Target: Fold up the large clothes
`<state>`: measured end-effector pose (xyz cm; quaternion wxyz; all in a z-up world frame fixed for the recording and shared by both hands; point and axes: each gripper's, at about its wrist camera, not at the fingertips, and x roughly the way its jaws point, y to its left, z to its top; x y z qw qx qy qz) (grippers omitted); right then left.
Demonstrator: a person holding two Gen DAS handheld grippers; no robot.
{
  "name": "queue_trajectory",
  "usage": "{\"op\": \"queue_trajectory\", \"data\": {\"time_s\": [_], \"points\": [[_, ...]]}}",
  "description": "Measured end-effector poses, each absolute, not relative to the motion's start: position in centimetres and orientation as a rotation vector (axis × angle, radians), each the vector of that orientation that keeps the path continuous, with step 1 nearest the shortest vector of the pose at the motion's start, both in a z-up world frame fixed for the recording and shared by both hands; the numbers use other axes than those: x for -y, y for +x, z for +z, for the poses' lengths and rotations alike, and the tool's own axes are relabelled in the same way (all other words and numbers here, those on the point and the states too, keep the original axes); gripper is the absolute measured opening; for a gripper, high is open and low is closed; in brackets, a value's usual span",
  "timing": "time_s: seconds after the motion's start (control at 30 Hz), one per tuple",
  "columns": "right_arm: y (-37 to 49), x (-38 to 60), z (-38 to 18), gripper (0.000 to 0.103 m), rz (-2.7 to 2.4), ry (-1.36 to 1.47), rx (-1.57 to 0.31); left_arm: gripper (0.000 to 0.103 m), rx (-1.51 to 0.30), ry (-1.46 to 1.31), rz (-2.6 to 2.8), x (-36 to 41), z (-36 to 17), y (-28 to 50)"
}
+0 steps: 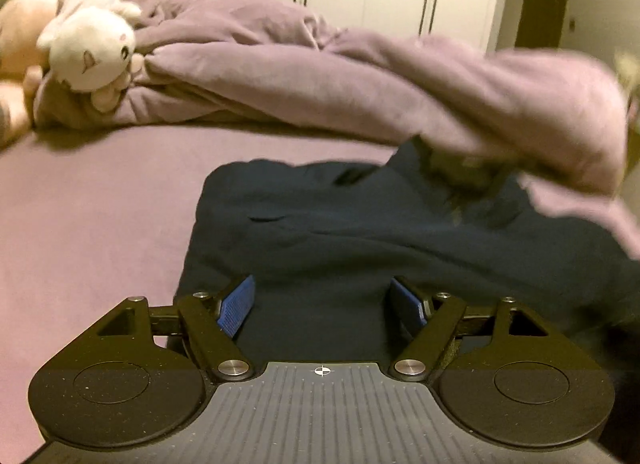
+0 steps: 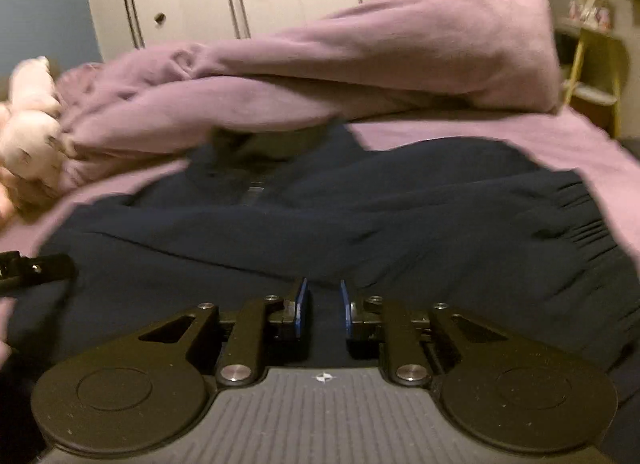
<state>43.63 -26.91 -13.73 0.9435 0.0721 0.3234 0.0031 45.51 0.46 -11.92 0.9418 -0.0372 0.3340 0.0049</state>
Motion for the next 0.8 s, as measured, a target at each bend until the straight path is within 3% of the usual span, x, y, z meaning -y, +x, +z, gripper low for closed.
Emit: {"op": "queue_trajectory", "data": {"time_s": [0.07, 0.23, 0.43, 0.8], "points": [[43.3, 29.8, -13.8, 0.000, -0.058, 0.117, -0.639, 0.081, -0.677, -0.020, -0.004, -0.6, -13.1, 45.5], [41.1, 35.0, -13.6, 0.000, -0.070, 0.155, -0.598, 0.082, -0.658, 0.042, -0.020, -1.0, -13.7, 44.3], [37.4, 32.6, -11.4, 0.003, -0.029, 0.102, -0.573, 0.081, -0.670, 0.032, -0.047, -1.4, -12.7, 41.8], [38.7, 31.6, -13.6, 0.000, -0.057, -0.039, -0.701, 0.085, -0.737, 0.100, -0.003, -0.3, -12.6, 42.0]]}}
